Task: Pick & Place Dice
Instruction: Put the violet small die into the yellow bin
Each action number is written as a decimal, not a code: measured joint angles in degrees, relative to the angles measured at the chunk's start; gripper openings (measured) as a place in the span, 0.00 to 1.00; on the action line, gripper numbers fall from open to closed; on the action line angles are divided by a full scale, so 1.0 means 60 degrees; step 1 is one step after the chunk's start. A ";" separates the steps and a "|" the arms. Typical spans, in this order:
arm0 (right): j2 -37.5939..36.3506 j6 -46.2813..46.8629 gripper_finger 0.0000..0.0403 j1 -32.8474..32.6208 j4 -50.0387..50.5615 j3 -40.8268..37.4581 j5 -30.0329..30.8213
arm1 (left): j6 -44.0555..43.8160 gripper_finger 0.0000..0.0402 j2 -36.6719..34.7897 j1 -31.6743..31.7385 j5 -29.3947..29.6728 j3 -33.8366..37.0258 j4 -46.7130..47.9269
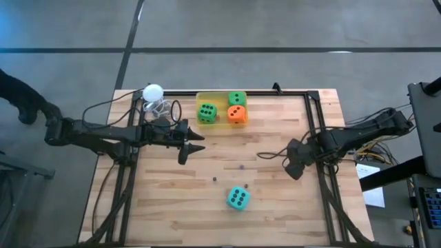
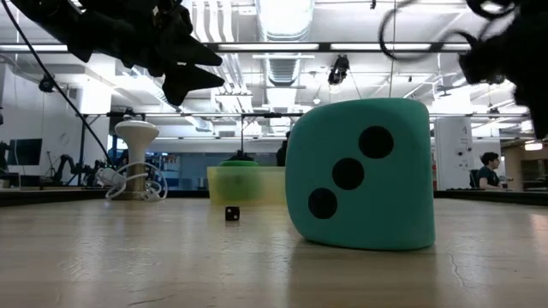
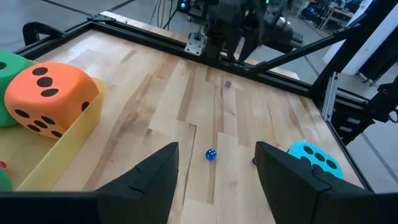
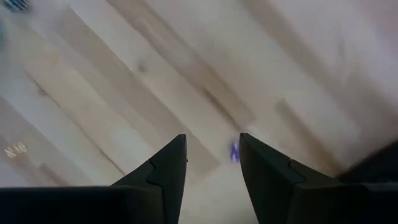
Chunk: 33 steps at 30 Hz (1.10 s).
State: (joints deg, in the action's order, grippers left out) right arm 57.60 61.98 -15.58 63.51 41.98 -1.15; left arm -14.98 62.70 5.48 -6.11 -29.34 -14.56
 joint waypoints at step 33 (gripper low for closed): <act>0.1531 0.1871 0.42 -0.0385 -0.1250 -0.1749 -0.1137 | 0.0000 0.54 0.0000 0.0004 0.0015 0.0000 0.0067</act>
State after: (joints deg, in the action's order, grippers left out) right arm 66.79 73.21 -17.89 56.01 31.48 -7.98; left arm -14.98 62.70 5.50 -6.02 -29.34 -14.15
